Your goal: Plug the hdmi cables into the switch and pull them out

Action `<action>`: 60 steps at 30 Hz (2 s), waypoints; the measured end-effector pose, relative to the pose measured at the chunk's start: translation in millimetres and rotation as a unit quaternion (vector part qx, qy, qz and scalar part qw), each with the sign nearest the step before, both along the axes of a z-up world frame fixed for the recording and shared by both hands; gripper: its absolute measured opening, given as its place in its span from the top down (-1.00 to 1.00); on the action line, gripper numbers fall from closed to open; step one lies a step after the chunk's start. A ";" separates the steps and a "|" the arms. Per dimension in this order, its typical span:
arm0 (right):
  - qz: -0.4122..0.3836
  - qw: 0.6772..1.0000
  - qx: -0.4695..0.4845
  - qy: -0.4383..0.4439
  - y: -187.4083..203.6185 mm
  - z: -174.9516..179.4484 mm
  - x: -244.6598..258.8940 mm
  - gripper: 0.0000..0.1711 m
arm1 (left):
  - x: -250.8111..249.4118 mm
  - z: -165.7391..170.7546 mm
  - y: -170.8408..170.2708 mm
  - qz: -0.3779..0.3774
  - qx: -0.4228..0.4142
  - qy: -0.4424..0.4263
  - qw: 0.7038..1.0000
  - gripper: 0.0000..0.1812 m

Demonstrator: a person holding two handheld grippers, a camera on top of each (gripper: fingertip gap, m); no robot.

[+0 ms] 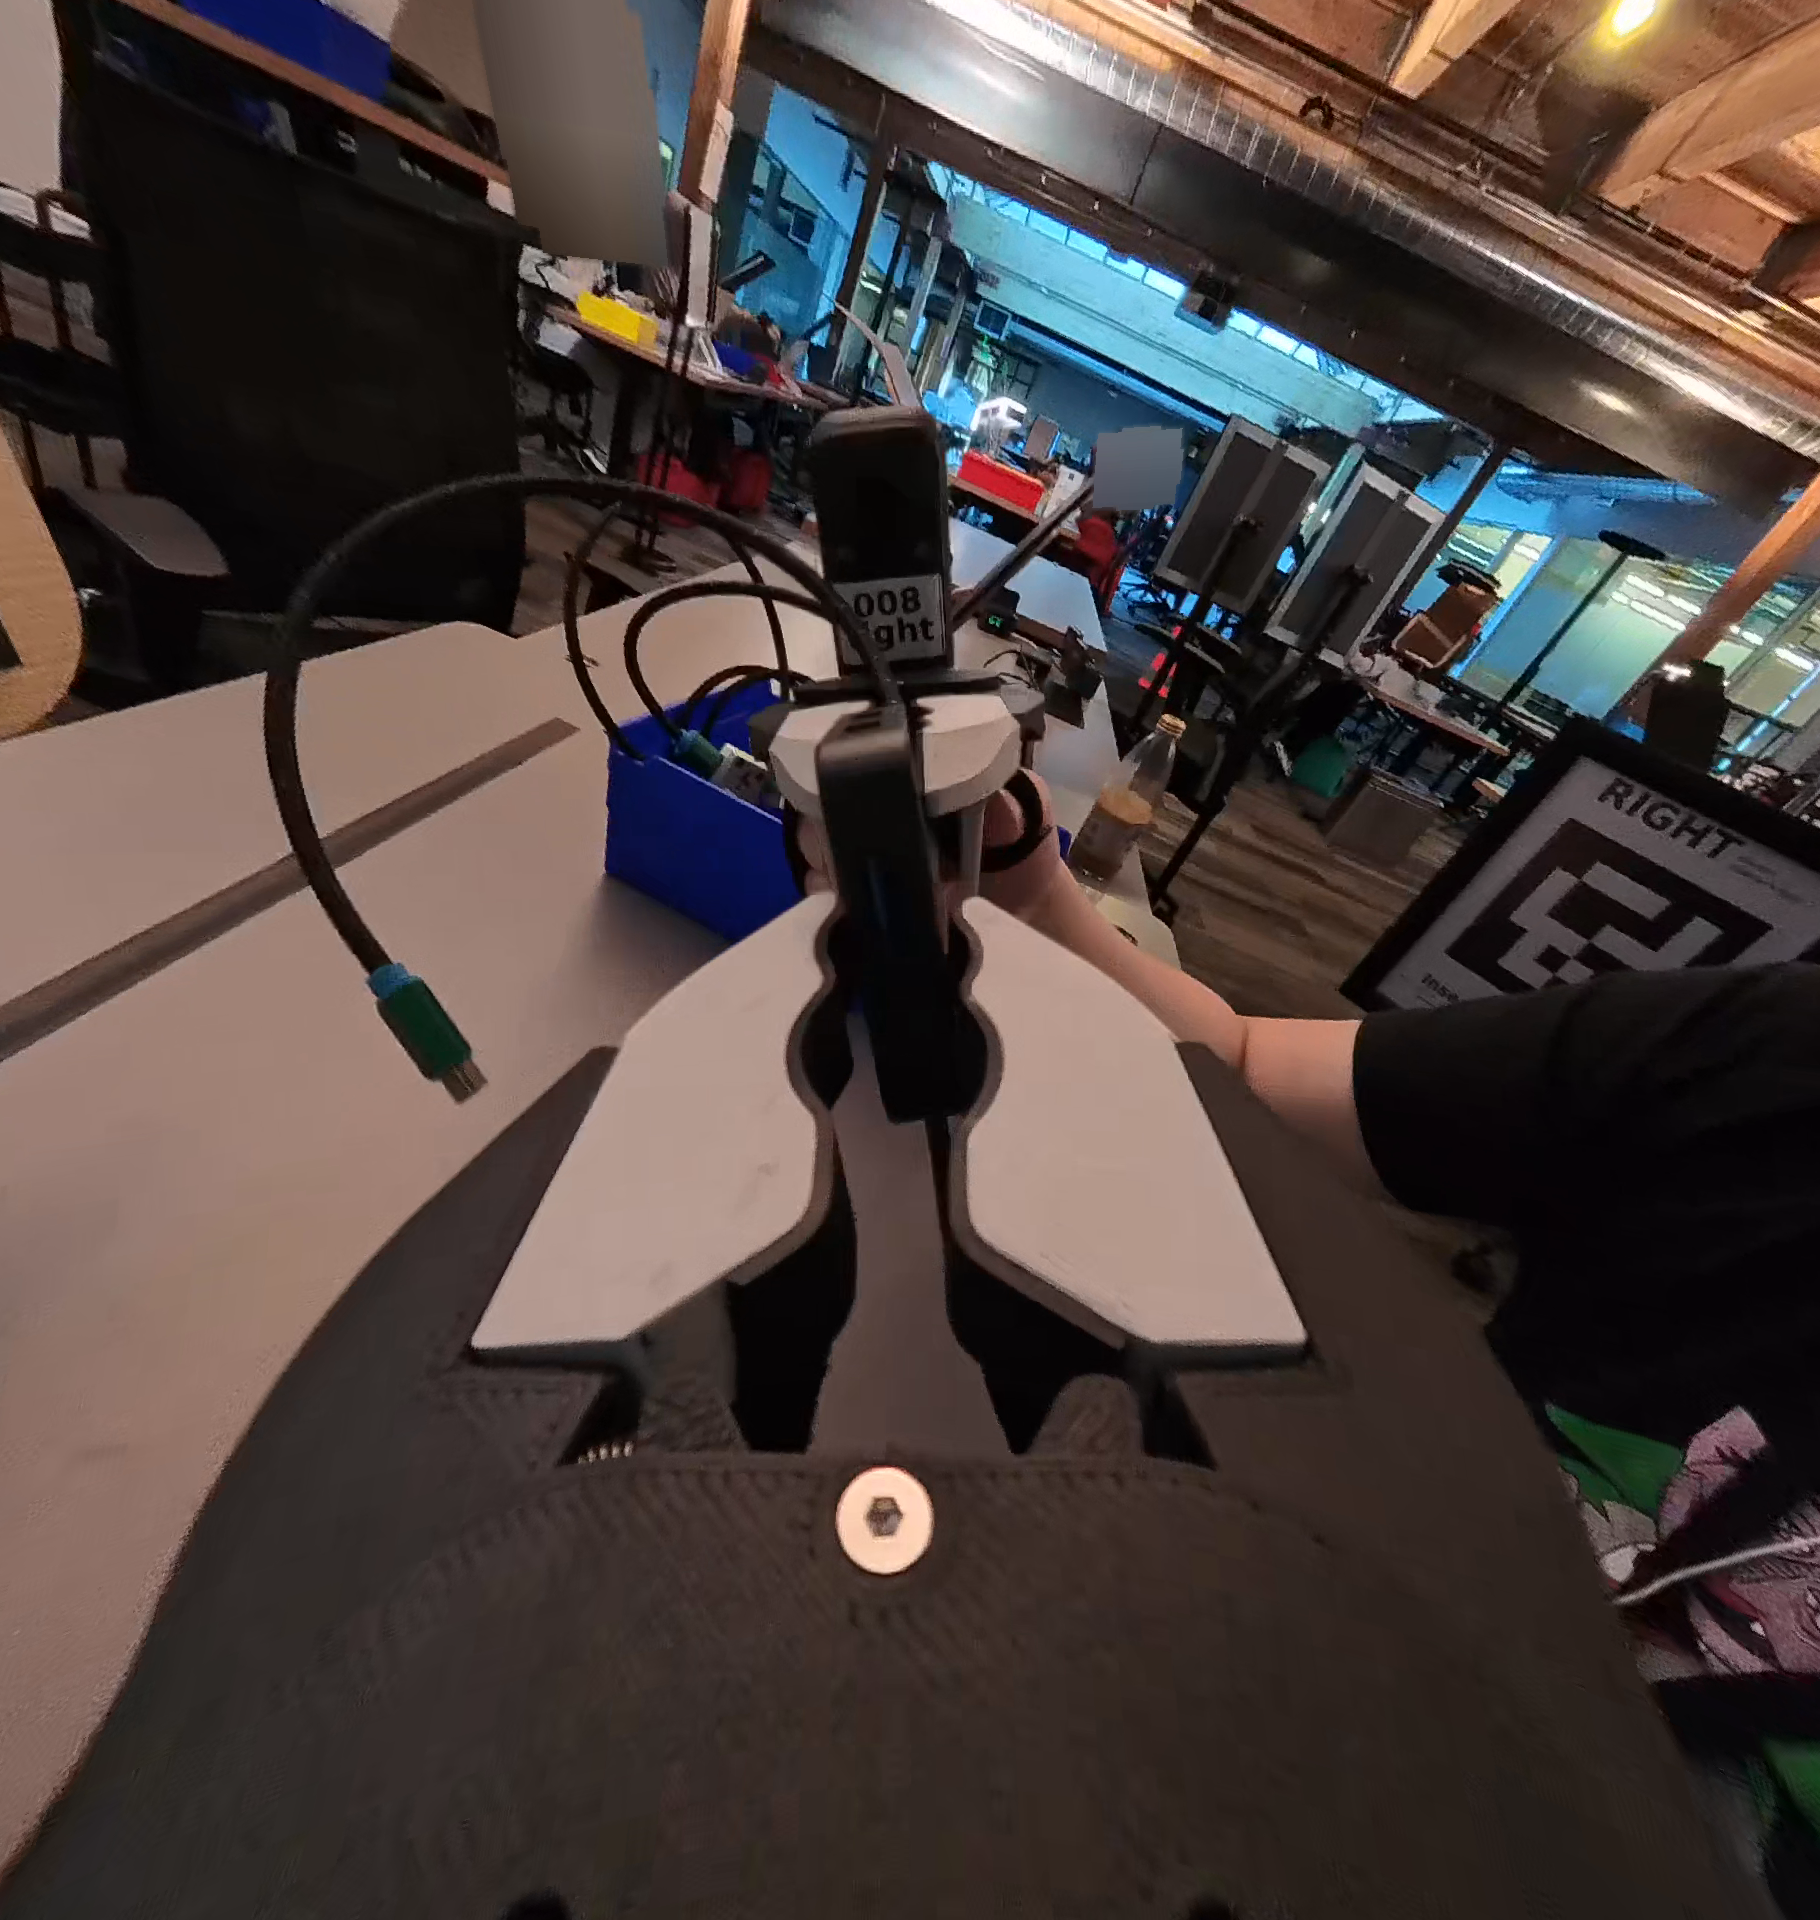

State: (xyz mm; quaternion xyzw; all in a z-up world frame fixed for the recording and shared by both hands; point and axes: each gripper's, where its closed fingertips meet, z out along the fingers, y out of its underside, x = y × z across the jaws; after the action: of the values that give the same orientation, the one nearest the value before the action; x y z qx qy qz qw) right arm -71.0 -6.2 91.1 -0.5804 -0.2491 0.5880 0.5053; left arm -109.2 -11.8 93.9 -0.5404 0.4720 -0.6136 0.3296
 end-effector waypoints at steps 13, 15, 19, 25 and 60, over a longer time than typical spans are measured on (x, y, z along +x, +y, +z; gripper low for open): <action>-0.014 1.000 0.013 0.008 3.7 -4.3 0.3 0.85 | 3.0 -3.9 6.1 0.004 -0.019 -0.005 1.000 0.86; -0.015 1.000 0.015 0.015 3.8 -3.5 -0.5 0.85 | 1.9 -4.5 6.0 0.006 -0.013 -0.002 1.000 0.86; -0.027 0.999 0.020 0.008 4.8 -3.5 -0.4 0.86 | 2.0 -8.7 4.6 0.006 -0.009 0.007 1.000 0.87; 0.002 0.984 0.043 -0.171 -6.5 -33.6 -32.9 0.85 | 48.8 -75.6 -38.8 -0.065 0.045 0.118 0.990 0.85; -0.090 0.960 0.173 -0.199 -13.1 11.1 26.4 0.96 | 9.5 6.6 0.8 -0.005 -0.051 -0.046 0.998 0.86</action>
State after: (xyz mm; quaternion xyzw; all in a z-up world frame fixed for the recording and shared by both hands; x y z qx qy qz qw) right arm -44.6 -19.3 102.2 -0.6090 -0.3892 0.3607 0.5895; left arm -99.8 -11.0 100.5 -0.5257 0.4269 -0.6627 0.3199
